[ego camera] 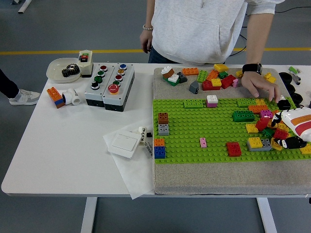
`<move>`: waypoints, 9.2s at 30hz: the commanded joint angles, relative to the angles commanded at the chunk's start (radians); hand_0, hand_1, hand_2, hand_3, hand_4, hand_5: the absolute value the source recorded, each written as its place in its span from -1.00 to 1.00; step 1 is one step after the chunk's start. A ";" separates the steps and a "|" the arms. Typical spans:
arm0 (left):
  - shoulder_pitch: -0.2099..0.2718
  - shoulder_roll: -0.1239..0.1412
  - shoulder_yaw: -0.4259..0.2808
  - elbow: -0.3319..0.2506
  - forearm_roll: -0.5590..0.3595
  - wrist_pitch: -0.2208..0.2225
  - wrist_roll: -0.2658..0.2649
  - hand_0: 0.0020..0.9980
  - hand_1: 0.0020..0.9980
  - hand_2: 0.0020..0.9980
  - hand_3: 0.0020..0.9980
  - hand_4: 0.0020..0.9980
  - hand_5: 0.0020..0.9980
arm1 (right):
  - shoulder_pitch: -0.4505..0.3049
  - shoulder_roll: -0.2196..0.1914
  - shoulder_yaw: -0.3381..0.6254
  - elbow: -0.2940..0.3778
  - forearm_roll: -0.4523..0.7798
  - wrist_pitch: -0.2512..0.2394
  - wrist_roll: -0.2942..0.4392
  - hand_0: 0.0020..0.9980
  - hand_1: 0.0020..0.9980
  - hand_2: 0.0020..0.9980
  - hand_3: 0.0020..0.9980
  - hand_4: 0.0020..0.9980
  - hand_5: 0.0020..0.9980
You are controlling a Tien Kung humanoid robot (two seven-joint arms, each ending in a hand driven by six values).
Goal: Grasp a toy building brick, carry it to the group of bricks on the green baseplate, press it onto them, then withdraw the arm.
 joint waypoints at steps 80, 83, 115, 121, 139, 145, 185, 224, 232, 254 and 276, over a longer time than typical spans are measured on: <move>-0.012 0.002 -0.001 -0.005 -0.004 -0.003 0.001 0.51 0.53 0.50 0.18 0.23 0.28 | 0.325 0.053 -0.347 -0.229 0.401 -0.001 -0.076 0.10 0.20 0.38 0.28 0.93 -0.31; -0.012 0.002 0.000 -0.006 -0.005 -0.003 0.001 0.51 0.53 0.51 0.18 0.23 0.28 | 0.337 0.058 -0.363 -0.245 0.404 -0.002 -0.077 0.09 0.20 0.37 0.27 0.93 -0.28; -0.022 0.003 -0.002 -0.008 -0.003 -0.004 0.003 0.51 0.53 0.51 0.18 0.23 0.28 | 0.370 0.086 -0.430 -0.326 0.442 -0.033 -0.065 -0.26 -0.05 0.12 0.06 0.70 -0.28; -0.023 0.003 -0.002 -0.008 -0.003 -0.004 0.003 0.51 0.53 0.51 0.18 0.23 0.28 | 0.369 0.082 -0.427 -0.320 0.438 -0.056 -0.056 -0.35 -0.10 0.08 0.03 0.64 -0.28; -0.022 0.003 -0.003 -0.009 -0.001 -0.004 0.004 0.51 0.53 0.50 0.18 0.23 0.28 | 0.365 0.080 -0.435 -0.321 0.410 -0.084 -0.054 -0.54 -0.16 -0.01 -0.01 0.52 -0.18; -0.021 0.003 -0.006 -0.009 0.006 -0.004 0.006 0.51 0.53 0.50 0.18 0.23 0.28 | 0.366 0.080 -0.438 -0.322 0.414 -0.074 -0.054 -0.53 -0.17 -0.02 -0.01 0.54 -0.19; -0.025 0.002 -0.002 -0.009 0.000 -0.004 0.002 0.51 0.51 0.49 0.18 0.23 0.29 | 0.199 0.003 -0.239 -0.081 0.362 -0.160 -0.081 -0.42 -0.12 0.01 0.01 0.47 -0.25; -0.019 0.004 -0.005 -0.010 0.007 -0.006 0.004 0.50 0.50 0.49 0.18 0.23 0.29 | 0.057 -0.010 -0.165 0.087 0.298 -0.133 -0.379 -0.14 0.05 0.27 0.42 1.00 0.53; -0.018 0.004 -0.011 -0.010 0.019 -0.007 0.009 0.50 0.49 0.48 0.18 0.23 0.29 | 0.056 -0.016 -0.158 0.116 0.251 -0.134 -0.354 -0.15 0.05 0.27 0.42 1.00 0.52; -0.024 0.006 -0.005 -0.009 0.006 -0.005 0.004 0.50 0.50 0.48 0.18 0.23 0.29 | 0.118 -0.020 -0.220 0.110 0.206 -0.102 -0.330 -0.20 0.04 0.24 0.38 1.00 0.47; -0.028 0.009 -0.004 -0.009 -0.001 -0.005 0.004 0.51 0.50 0.48 0.18 0.23 0.29 | 0.176 -0.010 -0.295 0.112 0.304 -0.099 -0.470 -0.30 -0.03 0.17 0.24 1.00 0.47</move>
